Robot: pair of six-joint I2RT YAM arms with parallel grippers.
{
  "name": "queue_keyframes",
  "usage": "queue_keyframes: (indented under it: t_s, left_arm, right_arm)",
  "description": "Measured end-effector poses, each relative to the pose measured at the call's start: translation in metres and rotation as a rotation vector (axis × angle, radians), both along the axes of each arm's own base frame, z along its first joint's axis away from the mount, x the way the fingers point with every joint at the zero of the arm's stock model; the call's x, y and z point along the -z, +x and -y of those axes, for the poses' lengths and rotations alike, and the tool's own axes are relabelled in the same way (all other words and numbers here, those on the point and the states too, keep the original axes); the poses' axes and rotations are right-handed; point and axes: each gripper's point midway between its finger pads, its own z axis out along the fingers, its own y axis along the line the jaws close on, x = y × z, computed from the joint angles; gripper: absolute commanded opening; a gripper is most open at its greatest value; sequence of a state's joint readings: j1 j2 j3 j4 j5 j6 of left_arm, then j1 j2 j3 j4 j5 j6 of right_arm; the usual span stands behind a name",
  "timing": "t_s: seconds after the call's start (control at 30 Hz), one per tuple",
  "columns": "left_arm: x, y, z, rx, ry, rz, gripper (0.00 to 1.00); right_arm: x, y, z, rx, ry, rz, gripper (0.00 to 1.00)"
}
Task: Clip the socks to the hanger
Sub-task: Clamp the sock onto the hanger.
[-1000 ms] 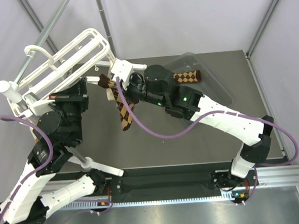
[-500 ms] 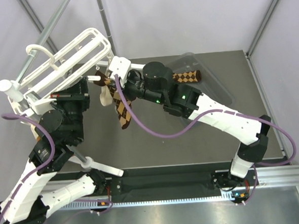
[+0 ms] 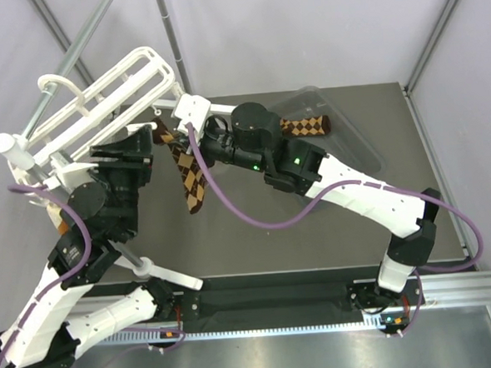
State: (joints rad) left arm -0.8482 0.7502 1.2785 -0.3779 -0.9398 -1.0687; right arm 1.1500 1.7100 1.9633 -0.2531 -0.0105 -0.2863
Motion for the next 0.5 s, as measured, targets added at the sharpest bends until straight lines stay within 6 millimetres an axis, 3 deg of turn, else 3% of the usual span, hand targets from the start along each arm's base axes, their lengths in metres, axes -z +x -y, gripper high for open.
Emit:
queue_keyframes:
  t_s: [0.1,0.17,0.5]
  left_arm:
    - [0.015,0.001,0.011,0.041,0.044,-0.031,0.74]
    - [0.023,0.002,0.015,0.059,0.073,-0.049,0.76]
    - [0.025,-0.023,0.009,0.165,0.153,0.005,0.72]
  right_arm:
    - [-0.005,-0.003,-0.003,-0.016,0.025,0.000,0.00]
    - [-0.008,-0.004,-0.004,-0.022,0.039,-0.002,0.00]
    - [-0.003,0.004,-0.013,0.001,0.064,-0.004,0.00]
